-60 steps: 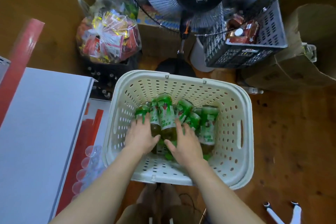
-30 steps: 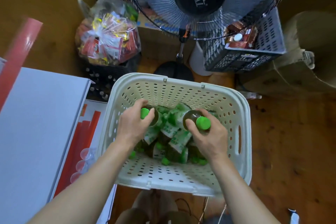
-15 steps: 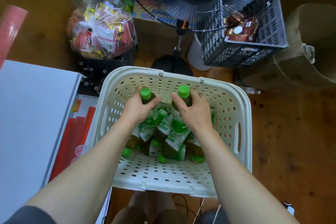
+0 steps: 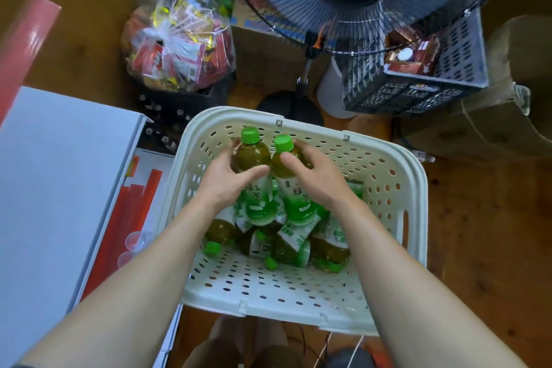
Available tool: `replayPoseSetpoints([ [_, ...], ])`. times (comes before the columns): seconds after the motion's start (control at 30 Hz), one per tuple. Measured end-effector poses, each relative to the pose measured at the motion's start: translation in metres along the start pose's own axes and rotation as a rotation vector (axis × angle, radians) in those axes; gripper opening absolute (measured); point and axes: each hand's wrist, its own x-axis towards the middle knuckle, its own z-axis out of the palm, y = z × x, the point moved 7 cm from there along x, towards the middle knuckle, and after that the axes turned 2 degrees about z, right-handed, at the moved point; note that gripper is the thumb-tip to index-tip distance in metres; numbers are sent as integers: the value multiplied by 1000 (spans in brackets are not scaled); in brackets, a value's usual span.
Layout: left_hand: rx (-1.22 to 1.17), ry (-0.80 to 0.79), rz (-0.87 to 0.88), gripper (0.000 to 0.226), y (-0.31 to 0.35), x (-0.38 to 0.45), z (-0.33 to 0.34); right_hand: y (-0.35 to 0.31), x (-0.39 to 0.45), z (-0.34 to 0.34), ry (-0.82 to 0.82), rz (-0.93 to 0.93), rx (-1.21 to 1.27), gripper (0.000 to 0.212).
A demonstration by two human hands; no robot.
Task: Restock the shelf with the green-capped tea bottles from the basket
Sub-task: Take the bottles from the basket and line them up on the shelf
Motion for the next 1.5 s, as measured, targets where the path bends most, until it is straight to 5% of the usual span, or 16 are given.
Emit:
replayPoseSetpoints([
  [0.17, -54, -1, 23, 76, 11, -12, 10, 5, -11, -10, 23, 12, 51, 69],
  [0.3, -159, -5, 53, 77, 30, -21, 12, -6, -28, -23, 14, 16, 87, 37],
  [0.5, -217, -6, 122, 57, 86, -46, -3, -46, -56, -50, 142, -96, 124, 45],
  [0.67, -238, 64, 196, 66, 123, -74, -35, -93, -79, -64, 170, -202, 103, 41],
  [0.8, -252, 134, 199, 42, 152, -103, -75, -142, -104, -76, 194, -311, 76, 42],
  [0.87, -245, 154, 248, 55, 169, -122, -95, -169, -119, -83, 206, -370, 76, 46],
  [0.97, -222, 260, 334, 77, 191, -158, -125, -210, -143, -90, 197, -481, 92, 53],
  [1.23, -133, 602, 437, 73, 232, -272, -197, -311, -208, -84, 64, -747, 82, 37],
  [1.37, -75, 743, 429, 50, 235, -342, -229, -355, -254, -59, -9, -874, 60, 42],
  [1.5, -80, 898, 419, 60, 217, -417, -258, -396, -304, -19, -128, -986, 25, 23],
])
